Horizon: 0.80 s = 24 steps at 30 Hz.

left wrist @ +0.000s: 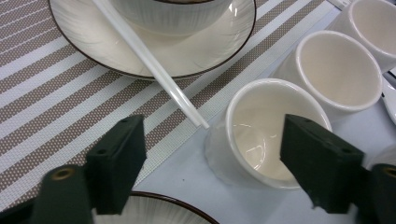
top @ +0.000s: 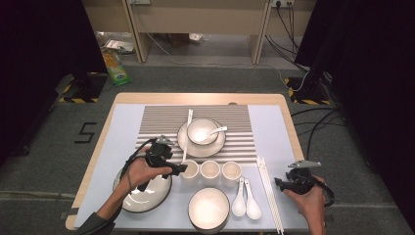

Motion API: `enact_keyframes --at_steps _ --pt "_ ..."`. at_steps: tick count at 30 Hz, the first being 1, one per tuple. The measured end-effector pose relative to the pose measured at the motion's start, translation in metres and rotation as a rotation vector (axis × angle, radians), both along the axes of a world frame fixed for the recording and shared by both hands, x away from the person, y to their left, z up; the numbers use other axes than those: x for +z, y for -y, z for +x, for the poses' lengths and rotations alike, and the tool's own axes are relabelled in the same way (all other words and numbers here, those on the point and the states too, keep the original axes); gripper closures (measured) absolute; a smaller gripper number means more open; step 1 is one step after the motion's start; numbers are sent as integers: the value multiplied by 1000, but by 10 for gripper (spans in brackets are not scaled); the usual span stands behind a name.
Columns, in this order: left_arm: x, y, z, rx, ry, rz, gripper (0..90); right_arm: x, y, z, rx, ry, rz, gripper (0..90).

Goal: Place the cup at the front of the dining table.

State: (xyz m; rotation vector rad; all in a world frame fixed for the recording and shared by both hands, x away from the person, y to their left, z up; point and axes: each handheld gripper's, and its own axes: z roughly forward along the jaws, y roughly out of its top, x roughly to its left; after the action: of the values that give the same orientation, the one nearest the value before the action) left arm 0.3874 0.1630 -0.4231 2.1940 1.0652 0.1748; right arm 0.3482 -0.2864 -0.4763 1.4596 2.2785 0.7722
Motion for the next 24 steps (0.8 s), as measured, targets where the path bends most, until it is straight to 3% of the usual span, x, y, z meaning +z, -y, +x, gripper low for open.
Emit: enact_keyframes --at_steps 9,24 --pt "-5 7 2 -16 14 16 490 0 0 0 0 3 1 464" --pt "-17 20 6 -46 -6 60 688 -1 1 -1 -2 6 7 464"
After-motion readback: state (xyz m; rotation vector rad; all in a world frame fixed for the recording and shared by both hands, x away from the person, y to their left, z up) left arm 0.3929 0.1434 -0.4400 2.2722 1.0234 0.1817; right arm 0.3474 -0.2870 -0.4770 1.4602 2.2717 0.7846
